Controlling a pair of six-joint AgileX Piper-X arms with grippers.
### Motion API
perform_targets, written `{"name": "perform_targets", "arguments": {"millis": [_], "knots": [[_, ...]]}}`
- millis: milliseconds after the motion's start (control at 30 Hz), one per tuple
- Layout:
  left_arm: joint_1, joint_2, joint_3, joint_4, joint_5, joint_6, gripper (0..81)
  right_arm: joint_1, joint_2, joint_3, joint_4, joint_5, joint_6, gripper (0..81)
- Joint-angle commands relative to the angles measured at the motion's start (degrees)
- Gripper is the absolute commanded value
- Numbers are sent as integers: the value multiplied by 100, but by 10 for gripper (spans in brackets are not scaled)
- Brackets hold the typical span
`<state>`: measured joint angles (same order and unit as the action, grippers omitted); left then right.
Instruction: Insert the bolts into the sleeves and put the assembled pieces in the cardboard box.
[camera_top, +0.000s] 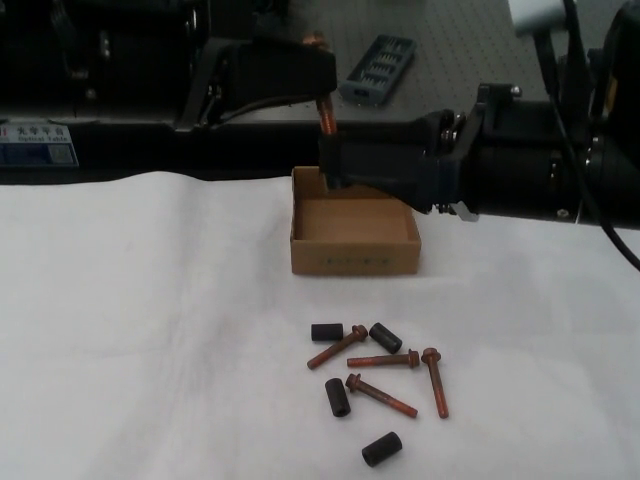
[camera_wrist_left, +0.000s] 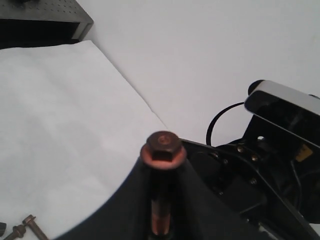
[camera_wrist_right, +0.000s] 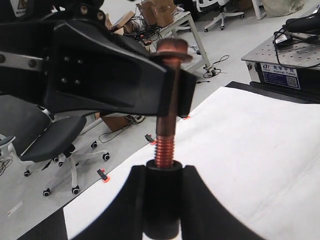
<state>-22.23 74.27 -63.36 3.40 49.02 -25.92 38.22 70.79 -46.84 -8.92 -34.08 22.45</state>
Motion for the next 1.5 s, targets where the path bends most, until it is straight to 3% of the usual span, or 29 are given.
{"name": "perform_targets", "arguments": {"millis": [0, 367, 633, 867, 933, 967, 1067, 1100, 1133, 1300, 1467], "knots": [[20, -13, -15, 72, 78, -25, 6, -180, 11, -74, -286, 407, 76, 18], [-68, -13, 294, 148, 587, -151, 6, -221, 11, -210, -297, -160, 66, 18], [-361, -13, 400, 117, 575, -141, 6, -221, 11, -210, 38, -274, -195, 18], [-344, -13, 400, 117, 525, -88, 4, -221, 11, -210, 37, -295, -277, 18], [-344, -13, 400, 117, 593, -88, 78, -221, 11, -210, 37, -295, -277, 18], [-344, -13, 400, 117, 630, -88, 157, -221, 11, -210, 37, -295, -277, 18], [-344, -13, 400, 117, 642, -152, 501, -221, 11, -210, 37, -340, -276, 18], [-344, -13, 400, 117, 642, -280, 579, -221, 11, -210, 37, -365, -276, 18], [-344, -13, 400, 117, 703, -424, 607, -221, 11, -210, 37, -387, -276, 18], [-344, -68, 400, 54, 959, -502, 526, -221, 11, -210, 53, -386, -319, 18], [-271, -287, 400, -229, 765, -502, 525, -221, 11, -210, 137, -448, -319, 18]]}}
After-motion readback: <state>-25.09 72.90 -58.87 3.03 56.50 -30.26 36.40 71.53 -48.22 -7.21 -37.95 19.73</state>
